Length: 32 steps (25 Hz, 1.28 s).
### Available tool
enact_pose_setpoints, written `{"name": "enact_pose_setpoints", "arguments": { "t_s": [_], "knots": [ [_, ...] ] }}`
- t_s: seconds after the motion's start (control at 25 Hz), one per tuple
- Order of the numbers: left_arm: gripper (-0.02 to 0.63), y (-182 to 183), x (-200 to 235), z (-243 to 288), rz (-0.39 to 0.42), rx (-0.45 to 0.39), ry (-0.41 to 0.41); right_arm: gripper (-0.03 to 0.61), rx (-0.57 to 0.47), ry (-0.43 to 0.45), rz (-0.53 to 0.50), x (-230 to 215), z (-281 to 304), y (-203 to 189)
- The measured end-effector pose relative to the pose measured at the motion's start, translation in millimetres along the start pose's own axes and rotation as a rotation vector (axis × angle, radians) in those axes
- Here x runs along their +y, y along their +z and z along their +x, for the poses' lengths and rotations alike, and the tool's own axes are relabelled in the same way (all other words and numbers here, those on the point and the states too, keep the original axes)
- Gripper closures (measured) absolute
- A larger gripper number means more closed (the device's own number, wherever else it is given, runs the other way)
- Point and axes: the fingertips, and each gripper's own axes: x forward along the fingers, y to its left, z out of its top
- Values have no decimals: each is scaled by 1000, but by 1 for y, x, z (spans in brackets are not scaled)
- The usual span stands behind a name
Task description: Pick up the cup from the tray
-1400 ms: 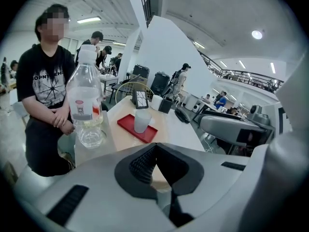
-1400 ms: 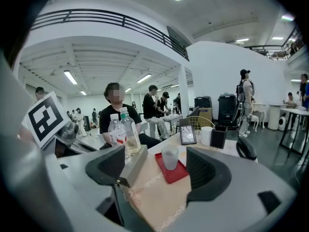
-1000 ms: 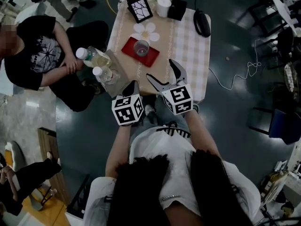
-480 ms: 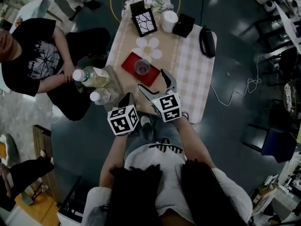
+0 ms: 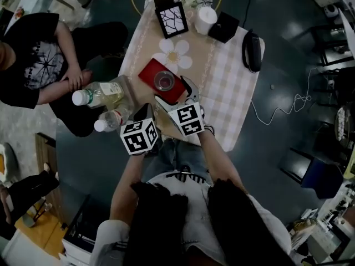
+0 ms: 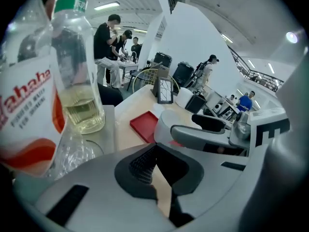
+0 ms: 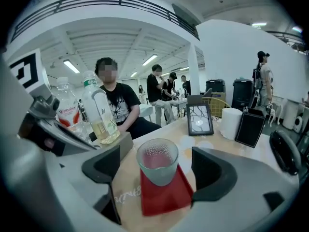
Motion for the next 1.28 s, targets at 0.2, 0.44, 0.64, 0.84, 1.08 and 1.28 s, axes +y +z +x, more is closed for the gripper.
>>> {"name": "enact_pose_setpoints", "arguments": {
  "t_s": [0.2,0.44,0.64,0.84,1.08,1.28],
  "knots": [
    [607,3,1,13,-36,9,24,132,31,11,-1,-5,17,-13],
    [607,8,7,23,-87,-20,27,132,57,36,-39,-6,33,-21],
    [607,4,19,34,-83,6,118,133,51,21,-32,-11,46,-23],
    [607,4,23,35,-109,13,130,133,71,57,-53,-2,53,-27],
    [607,6,24,43,-115,21,110,133,63,39,-54,-8,61,-25],
    [607,-2,24,48,-149,42,110,133,72,72,-99,-3,61,-25]
  ]
}}
